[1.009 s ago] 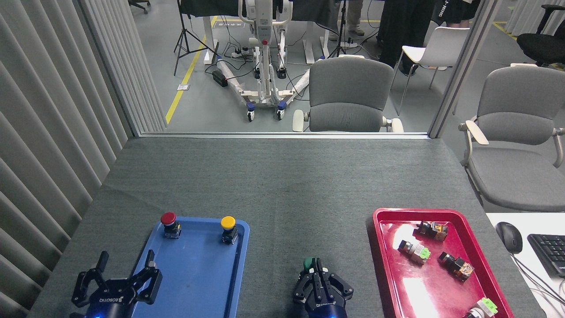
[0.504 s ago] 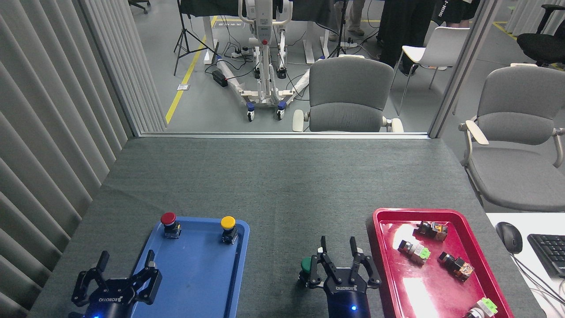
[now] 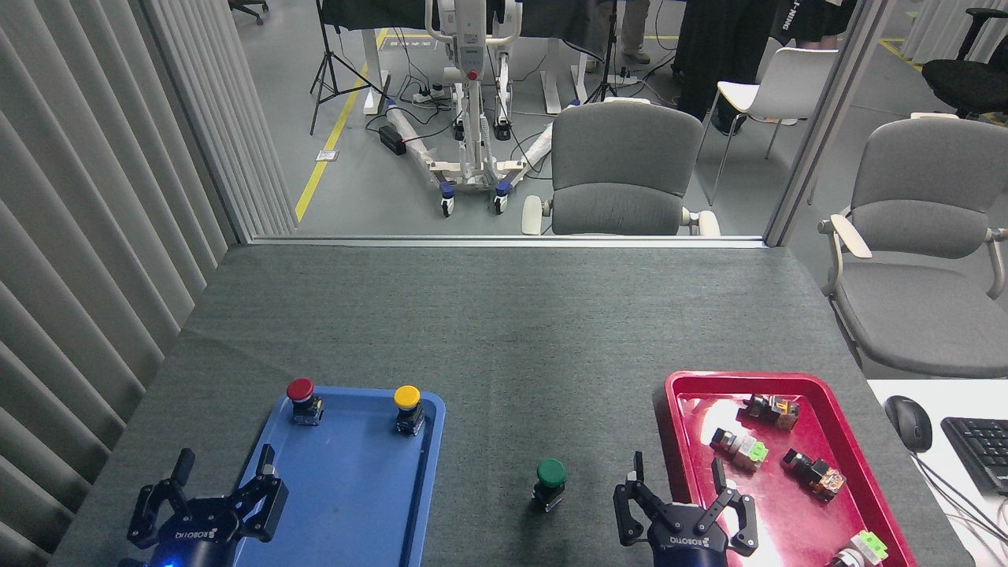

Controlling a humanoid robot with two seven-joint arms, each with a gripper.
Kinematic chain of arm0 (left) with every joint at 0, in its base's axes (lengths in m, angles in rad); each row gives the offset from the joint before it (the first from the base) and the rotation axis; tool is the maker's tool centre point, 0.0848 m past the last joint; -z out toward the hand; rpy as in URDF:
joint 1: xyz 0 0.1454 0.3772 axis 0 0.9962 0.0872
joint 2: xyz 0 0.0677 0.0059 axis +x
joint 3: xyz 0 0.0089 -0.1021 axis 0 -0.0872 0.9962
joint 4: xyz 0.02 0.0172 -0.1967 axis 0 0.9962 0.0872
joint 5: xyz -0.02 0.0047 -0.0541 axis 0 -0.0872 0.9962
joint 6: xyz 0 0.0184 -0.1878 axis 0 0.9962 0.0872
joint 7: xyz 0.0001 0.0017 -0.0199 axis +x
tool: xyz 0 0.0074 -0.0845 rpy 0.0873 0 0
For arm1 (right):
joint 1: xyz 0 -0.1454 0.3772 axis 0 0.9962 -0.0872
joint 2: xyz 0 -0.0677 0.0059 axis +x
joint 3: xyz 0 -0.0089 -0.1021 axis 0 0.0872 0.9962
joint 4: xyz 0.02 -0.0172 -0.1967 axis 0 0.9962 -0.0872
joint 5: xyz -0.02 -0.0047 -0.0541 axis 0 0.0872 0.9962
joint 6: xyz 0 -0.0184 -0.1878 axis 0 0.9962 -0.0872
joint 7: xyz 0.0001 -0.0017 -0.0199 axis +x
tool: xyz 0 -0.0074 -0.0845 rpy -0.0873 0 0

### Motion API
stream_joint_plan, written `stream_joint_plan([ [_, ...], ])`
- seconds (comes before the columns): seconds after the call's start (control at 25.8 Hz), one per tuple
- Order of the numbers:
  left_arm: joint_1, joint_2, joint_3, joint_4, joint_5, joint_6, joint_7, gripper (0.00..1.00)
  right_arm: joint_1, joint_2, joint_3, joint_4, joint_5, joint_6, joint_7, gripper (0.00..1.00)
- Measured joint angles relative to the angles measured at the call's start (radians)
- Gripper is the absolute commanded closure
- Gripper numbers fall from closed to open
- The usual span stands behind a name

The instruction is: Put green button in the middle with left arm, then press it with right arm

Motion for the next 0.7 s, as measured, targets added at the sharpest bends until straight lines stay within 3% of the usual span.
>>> stream_joint_plan([
  [0.7, -0.011, 0.000, -0.004, 0.040, 0.002, -0.022, 0.000, 0.00, 0.019, -0.025, 0.009, -0.002, -0.006, -0.010, 0.010, 0.01],
])
